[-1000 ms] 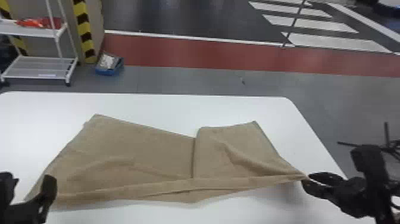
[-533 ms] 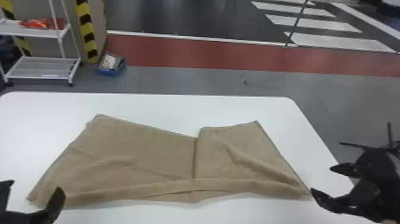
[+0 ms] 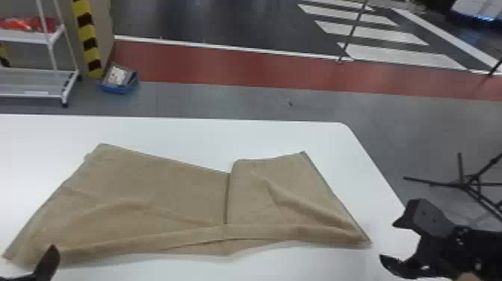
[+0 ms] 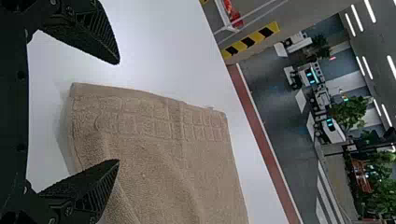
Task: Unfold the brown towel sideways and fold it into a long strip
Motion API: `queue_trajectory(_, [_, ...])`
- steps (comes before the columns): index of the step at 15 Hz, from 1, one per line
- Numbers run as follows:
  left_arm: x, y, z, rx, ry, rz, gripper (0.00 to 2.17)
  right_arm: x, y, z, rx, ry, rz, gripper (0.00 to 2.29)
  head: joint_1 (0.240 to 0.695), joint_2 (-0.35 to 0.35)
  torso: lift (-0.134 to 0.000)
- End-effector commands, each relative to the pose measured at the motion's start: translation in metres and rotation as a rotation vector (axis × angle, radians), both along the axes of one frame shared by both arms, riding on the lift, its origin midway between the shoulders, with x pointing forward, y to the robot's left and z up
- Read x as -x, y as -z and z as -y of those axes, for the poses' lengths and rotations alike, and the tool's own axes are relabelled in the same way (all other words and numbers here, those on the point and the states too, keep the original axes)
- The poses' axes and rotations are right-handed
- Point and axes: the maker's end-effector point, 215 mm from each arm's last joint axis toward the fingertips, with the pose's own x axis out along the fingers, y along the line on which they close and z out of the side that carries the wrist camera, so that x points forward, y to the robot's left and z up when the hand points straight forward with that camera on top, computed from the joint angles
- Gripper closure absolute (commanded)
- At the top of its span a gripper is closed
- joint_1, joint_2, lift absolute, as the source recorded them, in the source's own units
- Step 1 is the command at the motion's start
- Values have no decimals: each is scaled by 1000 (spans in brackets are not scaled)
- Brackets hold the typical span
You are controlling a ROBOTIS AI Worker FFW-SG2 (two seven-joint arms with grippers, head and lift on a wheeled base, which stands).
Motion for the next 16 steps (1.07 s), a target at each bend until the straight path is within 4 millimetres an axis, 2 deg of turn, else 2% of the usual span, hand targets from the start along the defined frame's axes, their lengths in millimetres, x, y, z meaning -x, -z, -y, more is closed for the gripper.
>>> queue_trajectory(1, [-10,-2,12,14,22,10,144,6,13,-3,13,-16,-49,306,695,-271,-120])
queue_trajectory(2, [-11,-2,12,13,23,11,144,3,16,-10,7,-28,-52,400,695,-276,-120])
queue_trajectory(5, [-12,-3,13,14,29,13,144,-13,20,-20,-9,-32,-36,407,695,-273,-120])
queue_trajectory(9, [-16,-9,17,15,44,33,144,-22,33,-20,15,-30,-79,410,695,-255,-120])
queue_trajectory(11, [-18,-11,19,18,51,36,144,-24,38,-16,21,-17,-96,603,695,-254,-120])
queue_trajectory(12, [-19,-11,19,17,56,36,144,-22,39,-16,15,-17,-110,785,695,-256,-120])
queue_trajectory(14, [-19,-11,18,15,58,36,144,-25,35,-18,3,-21,-100,1328,695,-259,-120])
queue_trajectory(15, [-17,-10,17,11,58,33,144,-26,32,-18,-2,-24,-92,1470,695,-260,-120])
queue_trajectory(16, [-16,-9,17,7,63,31,144,-27,27,-19,-11,-26,-83,1507,695,-259,-120])
